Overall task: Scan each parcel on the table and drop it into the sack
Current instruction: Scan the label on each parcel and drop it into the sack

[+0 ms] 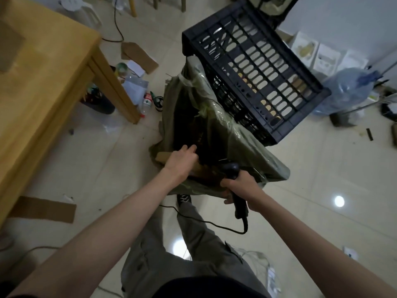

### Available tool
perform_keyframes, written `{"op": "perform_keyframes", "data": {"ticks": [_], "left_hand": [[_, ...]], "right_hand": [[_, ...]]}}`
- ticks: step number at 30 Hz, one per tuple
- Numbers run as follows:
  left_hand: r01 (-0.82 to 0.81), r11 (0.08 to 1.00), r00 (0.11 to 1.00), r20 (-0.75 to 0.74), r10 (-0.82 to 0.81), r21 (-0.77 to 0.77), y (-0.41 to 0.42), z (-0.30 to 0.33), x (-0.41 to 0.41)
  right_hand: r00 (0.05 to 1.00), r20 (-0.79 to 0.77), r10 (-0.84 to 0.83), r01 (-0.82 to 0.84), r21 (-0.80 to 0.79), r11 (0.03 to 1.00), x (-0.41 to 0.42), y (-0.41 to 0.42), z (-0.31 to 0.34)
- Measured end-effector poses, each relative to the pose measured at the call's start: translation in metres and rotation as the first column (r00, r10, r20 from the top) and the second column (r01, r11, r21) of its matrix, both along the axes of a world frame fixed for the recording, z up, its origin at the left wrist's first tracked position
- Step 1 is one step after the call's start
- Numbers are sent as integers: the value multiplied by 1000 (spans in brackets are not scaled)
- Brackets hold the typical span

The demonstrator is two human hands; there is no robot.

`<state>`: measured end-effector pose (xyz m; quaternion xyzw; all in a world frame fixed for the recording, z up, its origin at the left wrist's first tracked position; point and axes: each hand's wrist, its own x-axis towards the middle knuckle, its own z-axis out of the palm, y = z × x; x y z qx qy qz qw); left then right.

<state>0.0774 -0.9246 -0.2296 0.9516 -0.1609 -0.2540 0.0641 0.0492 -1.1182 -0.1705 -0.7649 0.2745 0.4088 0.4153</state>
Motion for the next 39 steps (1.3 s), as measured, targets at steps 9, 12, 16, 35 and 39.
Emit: {"op": "perform_keyframes", "data": {"ticks": [9, 12, 16, 35, 39], "left_hand": [[194, 980, 953, -243, -181, 33, -5, -54, -27], [56, 993, 909, -405, -96, -108, -3, -59, -35], [-46, 994, 854, -520, -12, -97, 5, -56, -40], [-335, 940, 921, -190, 340, 60, 136, 72, -53], [-431, 893, 888, -110, 446, 132, 191, 117, -78]], "right_hand": [[996, -51, 75, -75, 2, 997, 19, 9, -6], [994, -59, 88, -87, 18, 996, 25, 13, -1], [990, -63, 124, -122, 31, 992, 30, 17, 6], [978, 37, 207, -210, 180, 961, 41, 116, 45], [952, 87, 292, -305, 245, 920, 38, 178, 71]]}}
